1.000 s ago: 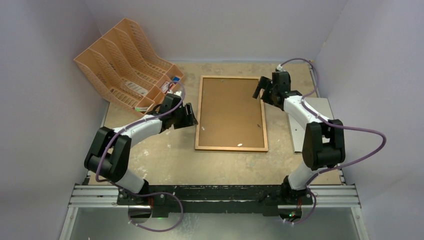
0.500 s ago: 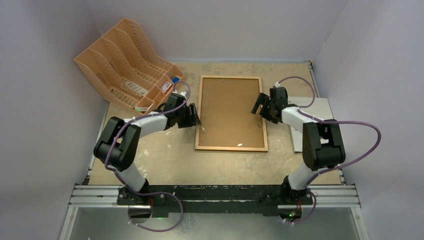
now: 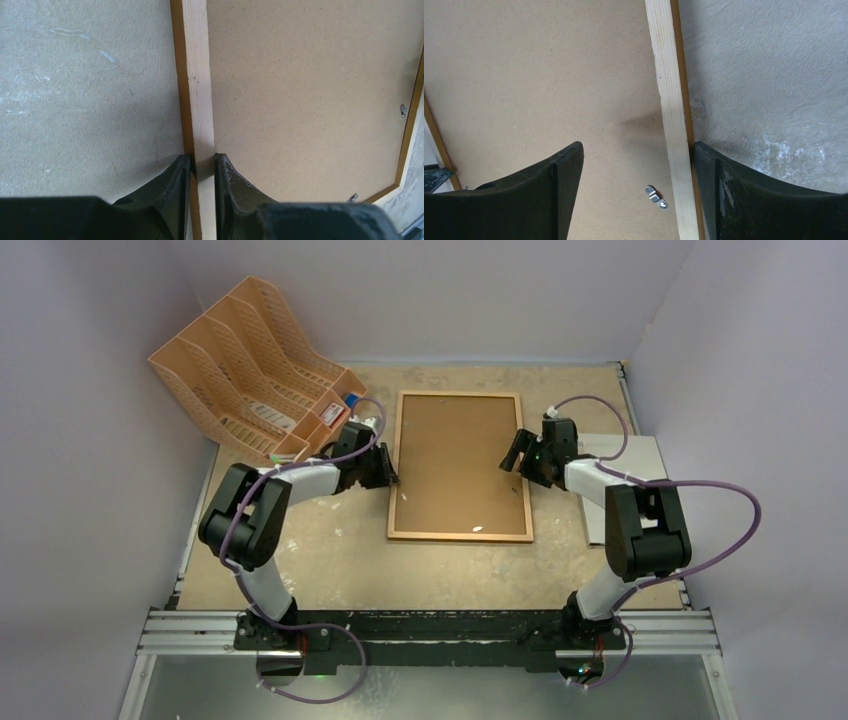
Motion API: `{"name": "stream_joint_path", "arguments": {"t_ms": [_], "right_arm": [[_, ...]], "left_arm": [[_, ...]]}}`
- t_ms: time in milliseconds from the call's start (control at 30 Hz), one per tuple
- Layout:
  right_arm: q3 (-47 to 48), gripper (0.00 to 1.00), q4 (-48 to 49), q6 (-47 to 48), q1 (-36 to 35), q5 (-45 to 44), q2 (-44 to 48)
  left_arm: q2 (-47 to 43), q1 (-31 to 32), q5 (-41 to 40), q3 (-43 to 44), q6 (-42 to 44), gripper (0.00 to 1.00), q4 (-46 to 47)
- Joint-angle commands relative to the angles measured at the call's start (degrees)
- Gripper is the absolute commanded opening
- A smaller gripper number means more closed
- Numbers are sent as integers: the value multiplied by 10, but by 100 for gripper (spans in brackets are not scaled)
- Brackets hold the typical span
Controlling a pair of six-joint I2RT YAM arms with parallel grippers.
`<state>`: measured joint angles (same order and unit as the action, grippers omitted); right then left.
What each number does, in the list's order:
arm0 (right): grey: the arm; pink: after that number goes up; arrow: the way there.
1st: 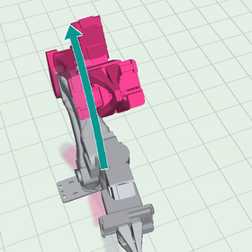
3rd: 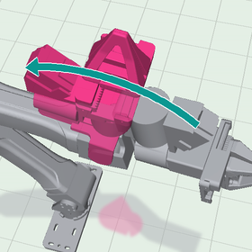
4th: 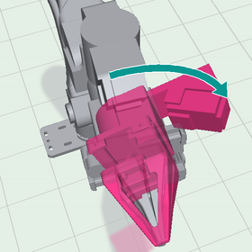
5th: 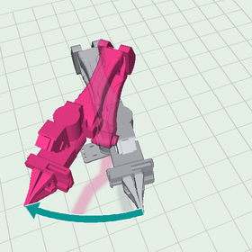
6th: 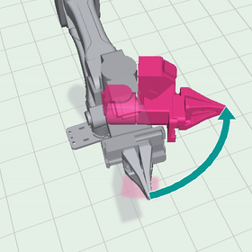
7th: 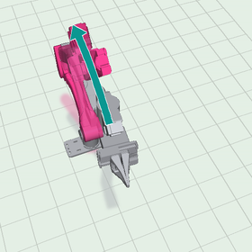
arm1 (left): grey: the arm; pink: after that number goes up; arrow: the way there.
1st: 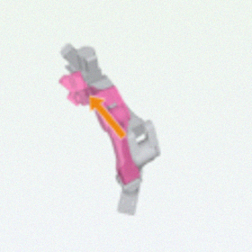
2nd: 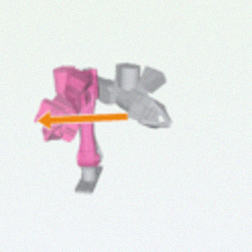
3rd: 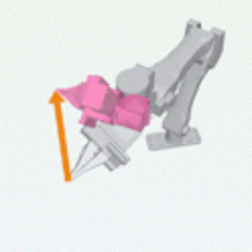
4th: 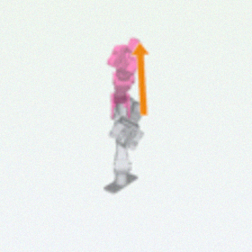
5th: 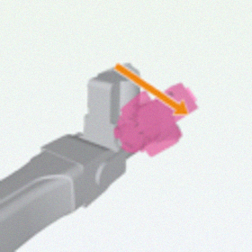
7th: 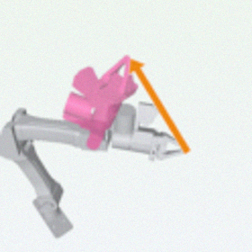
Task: Put the photo into the frame
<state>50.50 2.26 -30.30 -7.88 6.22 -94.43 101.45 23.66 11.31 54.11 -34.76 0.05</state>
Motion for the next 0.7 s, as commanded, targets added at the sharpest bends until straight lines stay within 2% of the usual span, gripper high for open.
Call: {"name": "stream_joint_path", "arguments": {"t_ms": [0,233,400,567,667], "right_arm": [[-19,80,47,2,-17,98,20],[-48,78,51,-4,-45,120,42],[-60,78,37,-8,-45,100,63],[-29,80,-6,0,-45,29,80],[-8,85,-21,26,-45,5,108]], "left_arm": [[-28,0,15,-21,5,18,3],[-105,1,42,-122,-26,11,16],[-171,1,12,-165,-35,12,-24],[-200,1,-33,-169,-29,30,-63],[-206,1,-45,-167,-26,36,-75]]}}
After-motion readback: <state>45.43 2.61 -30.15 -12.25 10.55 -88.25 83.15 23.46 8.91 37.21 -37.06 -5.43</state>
